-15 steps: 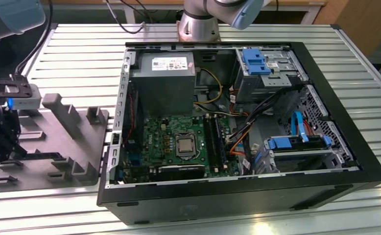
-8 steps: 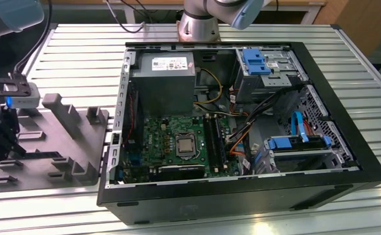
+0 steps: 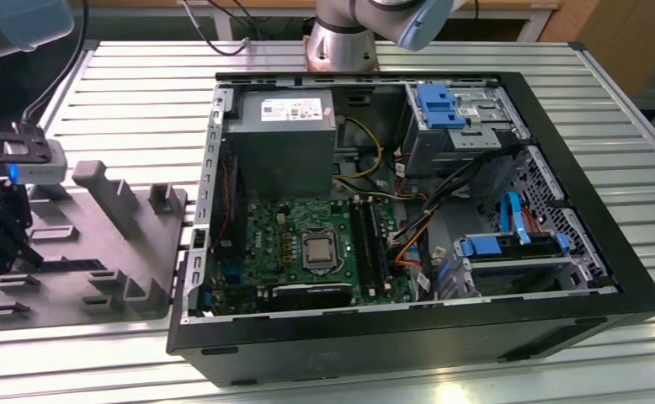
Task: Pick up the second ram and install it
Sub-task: 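Pick up the second ram and move it above second insertion slot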
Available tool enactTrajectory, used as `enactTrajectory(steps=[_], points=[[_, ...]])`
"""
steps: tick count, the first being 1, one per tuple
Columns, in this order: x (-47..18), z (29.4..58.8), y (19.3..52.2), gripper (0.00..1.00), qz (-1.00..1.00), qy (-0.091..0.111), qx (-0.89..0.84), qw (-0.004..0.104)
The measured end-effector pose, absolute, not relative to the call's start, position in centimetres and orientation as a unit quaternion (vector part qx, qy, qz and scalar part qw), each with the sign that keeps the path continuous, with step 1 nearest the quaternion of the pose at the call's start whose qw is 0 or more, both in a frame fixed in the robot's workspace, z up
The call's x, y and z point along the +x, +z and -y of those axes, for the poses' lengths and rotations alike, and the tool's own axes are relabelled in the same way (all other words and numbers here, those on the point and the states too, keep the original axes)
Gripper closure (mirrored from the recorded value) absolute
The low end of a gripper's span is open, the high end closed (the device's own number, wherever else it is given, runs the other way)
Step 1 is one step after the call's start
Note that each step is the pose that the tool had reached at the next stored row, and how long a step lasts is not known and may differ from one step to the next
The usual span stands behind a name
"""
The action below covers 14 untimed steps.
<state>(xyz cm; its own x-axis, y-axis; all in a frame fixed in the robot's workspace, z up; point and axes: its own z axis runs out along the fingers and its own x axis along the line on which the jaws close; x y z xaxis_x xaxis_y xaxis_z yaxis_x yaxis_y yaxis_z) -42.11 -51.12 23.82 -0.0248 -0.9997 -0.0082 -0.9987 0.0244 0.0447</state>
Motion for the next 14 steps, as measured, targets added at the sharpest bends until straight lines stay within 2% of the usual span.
enactTrajectory(steps=[14], points=[[-42.1, 51.12, 24.46, 0.88, 0.716, -0.019, 0.698, 0.013]])
